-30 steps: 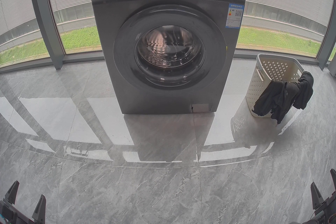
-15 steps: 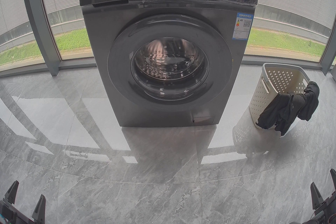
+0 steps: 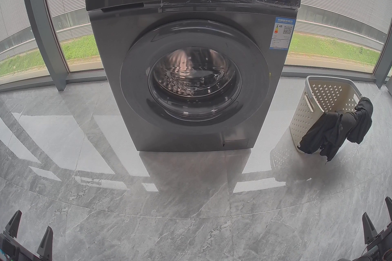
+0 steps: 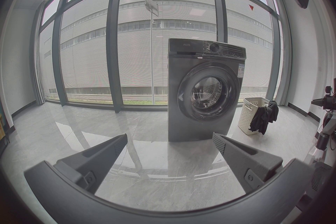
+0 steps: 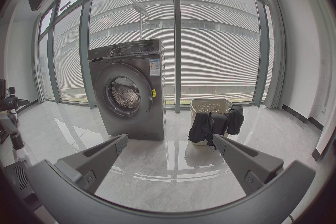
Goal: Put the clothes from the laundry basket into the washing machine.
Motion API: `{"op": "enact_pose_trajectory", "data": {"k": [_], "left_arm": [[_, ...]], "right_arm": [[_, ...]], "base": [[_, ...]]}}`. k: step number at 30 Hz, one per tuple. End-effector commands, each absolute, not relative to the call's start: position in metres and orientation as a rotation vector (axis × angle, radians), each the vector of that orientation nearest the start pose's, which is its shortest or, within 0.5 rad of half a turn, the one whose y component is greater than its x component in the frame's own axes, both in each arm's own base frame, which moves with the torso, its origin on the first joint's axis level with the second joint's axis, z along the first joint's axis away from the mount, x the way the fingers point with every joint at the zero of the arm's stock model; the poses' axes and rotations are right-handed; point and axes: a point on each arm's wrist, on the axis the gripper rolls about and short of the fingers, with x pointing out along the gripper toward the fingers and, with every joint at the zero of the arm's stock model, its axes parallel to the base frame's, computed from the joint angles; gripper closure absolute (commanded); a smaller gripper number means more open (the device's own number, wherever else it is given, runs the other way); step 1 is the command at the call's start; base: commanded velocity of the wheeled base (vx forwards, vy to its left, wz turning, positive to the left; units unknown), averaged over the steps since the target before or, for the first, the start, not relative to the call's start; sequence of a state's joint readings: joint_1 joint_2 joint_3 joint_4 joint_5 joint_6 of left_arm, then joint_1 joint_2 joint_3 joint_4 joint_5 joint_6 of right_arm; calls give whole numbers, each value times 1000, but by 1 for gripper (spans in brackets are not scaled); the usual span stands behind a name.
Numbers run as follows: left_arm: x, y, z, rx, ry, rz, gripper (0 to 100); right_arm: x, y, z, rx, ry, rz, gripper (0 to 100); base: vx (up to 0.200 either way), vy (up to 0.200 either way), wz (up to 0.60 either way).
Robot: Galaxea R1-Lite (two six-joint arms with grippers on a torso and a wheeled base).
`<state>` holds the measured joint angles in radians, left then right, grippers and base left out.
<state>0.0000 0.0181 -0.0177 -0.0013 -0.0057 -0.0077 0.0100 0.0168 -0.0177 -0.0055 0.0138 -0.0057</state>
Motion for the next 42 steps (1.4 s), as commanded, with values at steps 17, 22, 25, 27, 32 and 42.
{"op": "enact_pose_trajectory", "data": {"k": [17,22,25,27,32,42], "left_arm": [[-23,0,76,-9,-1,-8,0],[-23,0,76,-9,-1,-8,0],[-23,0,76,-9,-1,-8,0],[-23,0,76,-9,-1,-9,0],[-23,0,76,-9,-1,-8,0],[-23,0,76,-9,-1,-8,0]], "right_arm": [[-22,0,76,-6,0,25,0],[-22,0,76,-6,1,26,0],[-22,0,76,-6,0,25,0],[-22,0,76,-6,0,25,0],[-22,0,76,-6,1,25,0],[-22,0,76,-6,1,25,0]], "base": [[0,-153,0],[0,0,0],[0,0,0],[0,0,0],[0,-40,0],[0,-200,0]]}}
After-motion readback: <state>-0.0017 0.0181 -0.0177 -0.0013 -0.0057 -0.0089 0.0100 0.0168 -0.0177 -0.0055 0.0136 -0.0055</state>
